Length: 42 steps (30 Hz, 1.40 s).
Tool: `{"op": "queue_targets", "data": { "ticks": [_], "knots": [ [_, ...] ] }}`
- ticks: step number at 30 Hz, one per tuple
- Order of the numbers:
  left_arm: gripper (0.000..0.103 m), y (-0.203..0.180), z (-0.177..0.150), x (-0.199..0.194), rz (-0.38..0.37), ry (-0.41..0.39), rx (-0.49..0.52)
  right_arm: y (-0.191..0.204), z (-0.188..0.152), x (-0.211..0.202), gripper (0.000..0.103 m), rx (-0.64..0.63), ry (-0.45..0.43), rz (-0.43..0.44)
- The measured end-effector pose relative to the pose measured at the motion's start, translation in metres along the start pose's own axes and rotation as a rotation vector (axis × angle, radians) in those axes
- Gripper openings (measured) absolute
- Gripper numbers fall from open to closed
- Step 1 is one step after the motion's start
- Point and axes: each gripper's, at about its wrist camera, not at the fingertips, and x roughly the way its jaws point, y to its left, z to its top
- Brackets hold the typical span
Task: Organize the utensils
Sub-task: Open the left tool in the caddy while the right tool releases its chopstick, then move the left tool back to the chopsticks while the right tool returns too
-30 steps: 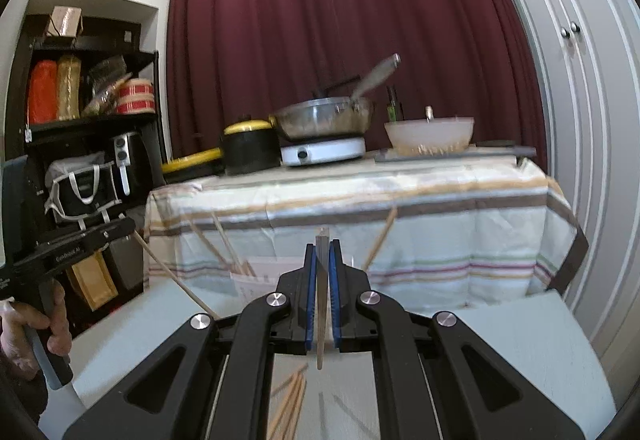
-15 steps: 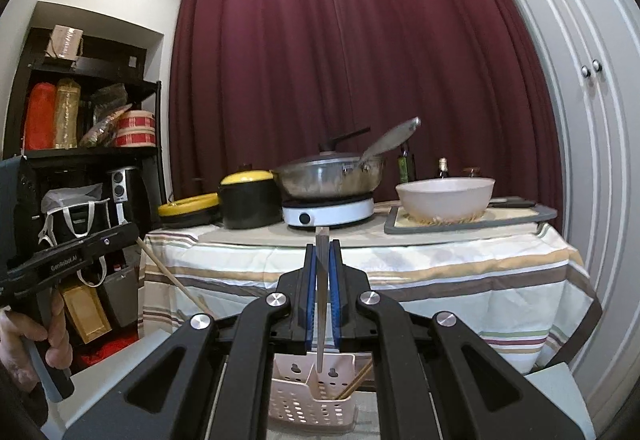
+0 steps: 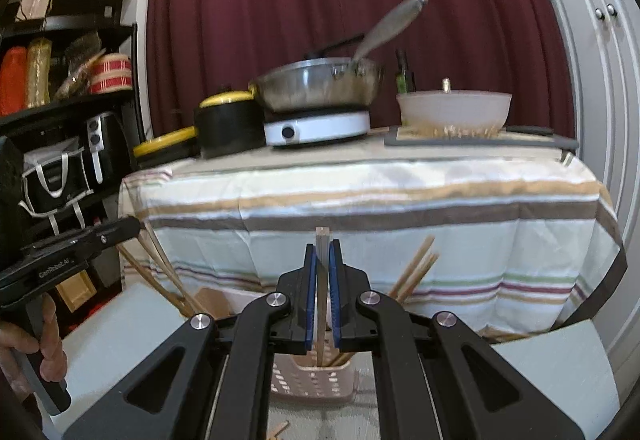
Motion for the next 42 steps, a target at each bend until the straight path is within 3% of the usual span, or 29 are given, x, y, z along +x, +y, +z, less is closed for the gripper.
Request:
{"op": "queue_targets", "data": {
  "ticks": [1,3,5,13,18,24,31,36,42],
  "knots": [
    [0.039,-0.001,-0.001,0.0,0.004,0.002,0.006,-0.001,-0.002,0.001,0.014,0.007,0.005,0.004],
    [0.063,-0.002,-0.003,-0.005,-0.003,-0.013,0.0,-0.001,-0.002,-0.001,0.038,0.015,0.004,0.013],
    [0.064,-0.003,-0.003,-0.01,-0.019,-0.022,-0.007,0.001,-0.002,-0.012,0.045,0.012,-0.024,0.002],
    [0.077,-0.008,-0.02,-0.049,-0.033,-0.037,-0.003,0.009,-0.013,-0.062,0.048,0.012,-0.057,0.003],
    [0.078,-0.012,-0.055,-0.075,-0.003,-0.024,0.015,0.015,-0.05,-0.09,0.048,0.014,-0.025,-0.009],
    [0.078,-0.018,-0.121,-0.101,0.068,0.032,0.061,0.025,-0.114,-0.118,0.048,0.025,0.032,-0.035],
    [0.078,-0.012,-0.191,-0.114,0.101,0.136,0.018,0.035,-0.176,-0.135,0.048,0.023,0.097,-0.038],
    [0.077,-0.009,-0.226,-0.116,0.111,0.199,0.002,0.042,-0.215,-0.138,0.044,0.026,0.157,-0.026],
    [0.077,-0.014,-0.245,-0.121,0.117,0.217,0.015,0.05,-0.246,-0.138,0.038,0.015,0.223,0.009]
  ]
}}
